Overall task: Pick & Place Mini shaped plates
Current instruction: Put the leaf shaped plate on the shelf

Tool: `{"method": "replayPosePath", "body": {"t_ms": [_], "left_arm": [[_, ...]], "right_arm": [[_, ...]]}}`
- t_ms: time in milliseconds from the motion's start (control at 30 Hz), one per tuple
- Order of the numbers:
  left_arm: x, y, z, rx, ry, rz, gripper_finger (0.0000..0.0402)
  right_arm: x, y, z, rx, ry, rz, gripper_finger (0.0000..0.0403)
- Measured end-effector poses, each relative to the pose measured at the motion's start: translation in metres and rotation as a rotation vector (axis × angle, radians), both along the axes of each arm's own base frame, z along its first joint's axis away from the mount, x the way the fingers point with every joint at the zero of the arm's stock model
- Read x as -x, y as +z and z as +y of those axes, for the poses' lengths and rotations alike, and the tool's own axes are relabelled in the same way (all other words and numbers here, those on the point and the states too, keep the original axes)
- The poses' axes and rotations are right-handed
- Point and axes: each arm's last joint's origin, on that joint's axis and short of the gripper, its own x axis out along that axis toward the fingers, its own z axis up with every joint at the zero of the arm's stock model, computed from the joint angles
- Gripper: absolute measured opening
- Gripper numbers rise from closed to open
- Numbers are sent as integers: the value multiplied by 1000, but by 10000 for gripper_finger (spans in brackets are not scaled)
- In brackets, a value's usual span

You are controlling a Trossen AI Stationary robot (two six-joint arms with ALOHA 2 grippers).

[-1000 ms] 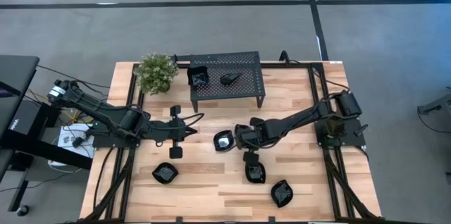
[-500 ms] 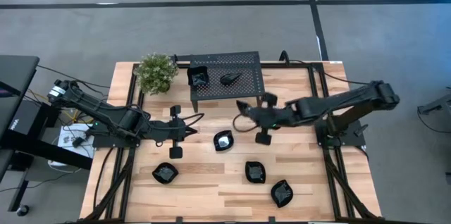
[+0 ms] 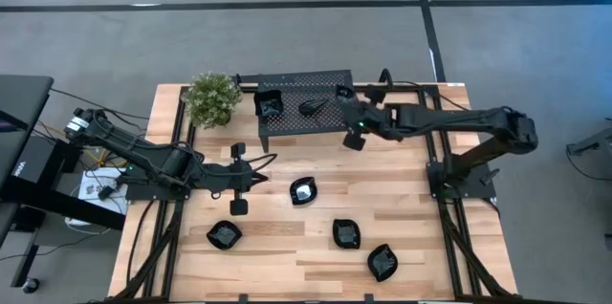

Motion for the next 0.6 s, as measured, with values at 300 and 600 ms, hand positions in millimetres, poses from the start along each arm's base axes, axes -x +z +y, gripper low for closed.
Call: {"method": "replayPosePath", "body": {"t_ms": [300,600], "left_arm": [[-1,1,1,3,6,-7,12],[-1,1,1,4,7,-9,12]], "right_arm": [[-9,-16,-13,-37,77,96,3],[-9,-14,-15,-24,85,90,52]]}}
